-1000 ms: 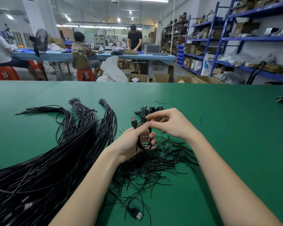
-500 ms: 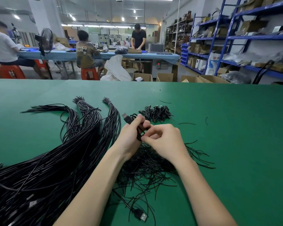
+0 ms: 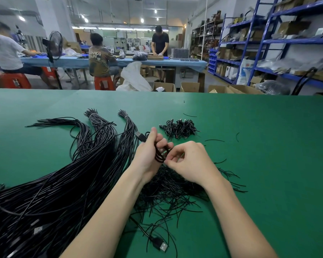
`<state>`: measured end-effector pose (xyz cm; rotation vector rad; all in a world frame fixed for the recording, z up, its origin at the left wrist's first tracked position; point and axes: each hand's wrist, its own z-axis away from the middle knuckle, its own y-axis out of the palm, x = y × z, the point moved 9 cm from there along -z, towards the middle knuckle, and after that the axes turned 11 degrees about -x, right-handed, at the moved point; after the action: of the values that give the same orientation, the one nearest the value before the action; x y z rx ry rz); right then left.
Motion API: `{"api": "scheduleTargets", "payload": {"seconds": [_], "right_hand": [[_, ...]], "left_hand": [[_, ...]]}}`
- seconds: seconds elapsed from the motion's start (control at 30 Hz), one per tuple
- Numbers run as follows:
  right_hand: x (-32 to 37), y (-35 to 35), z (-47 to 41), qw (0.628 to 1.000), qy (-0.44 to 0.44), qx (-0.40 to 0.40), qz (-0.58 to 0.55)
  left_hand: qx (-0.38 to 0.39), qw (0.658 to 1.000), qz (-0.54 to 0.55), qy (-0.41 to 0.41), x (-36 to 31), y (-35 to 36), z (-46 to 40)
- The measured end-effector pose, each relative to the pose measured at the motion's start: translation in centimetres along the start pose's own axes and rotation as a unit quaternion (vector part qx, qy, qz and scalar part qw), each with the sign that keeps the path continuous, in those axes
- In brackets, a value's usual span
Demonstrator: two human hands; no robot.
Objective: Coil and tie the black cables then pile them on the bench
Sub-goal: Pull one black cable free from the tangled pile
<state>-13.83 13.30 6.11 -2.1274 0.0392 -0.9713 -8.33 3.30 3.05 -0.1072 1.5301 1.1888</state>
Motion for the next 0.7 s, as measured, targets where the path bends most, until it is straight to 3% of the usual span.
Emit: {"api": "scheduleTargets", "payload": {"seconds": [0.17, 0.27, 0.4, 0.57, 0.7], "right_hand": [[-0.9, -1.4, -0.3, 0.999, 0.034, 0.025, 0.011], [-0.6, -3.5, -0.8, 0.993, 0.042, -0.023, -0.104], [0.8, -3.4, -0.7, 0.989, 0.025, -0.053, -0.133], [0.8, -2.8, -0.6, 0.993, 0.005, -0.040, -0.112], [0.3, -3.1, -1.0, 0.992, 0.000, -0.059, -0.107]], "left_hand": [[0.009, 0.999, -0.036, 0.013, -0.1, -0.2, -0.1], [0.038, 0.991, -0.129, 0.018, 0.1, 0.0, 0.2], [0.089, 0.964, -0.245, 0.053, 0.9, 1.0, 0.8], [0.162, 0.904, -0.384, 0.094, 1.3, 2.1, 1.7], [0.215, 0.881, -0.416, 0.074, 2.2, 2.9, 2.7]]}}
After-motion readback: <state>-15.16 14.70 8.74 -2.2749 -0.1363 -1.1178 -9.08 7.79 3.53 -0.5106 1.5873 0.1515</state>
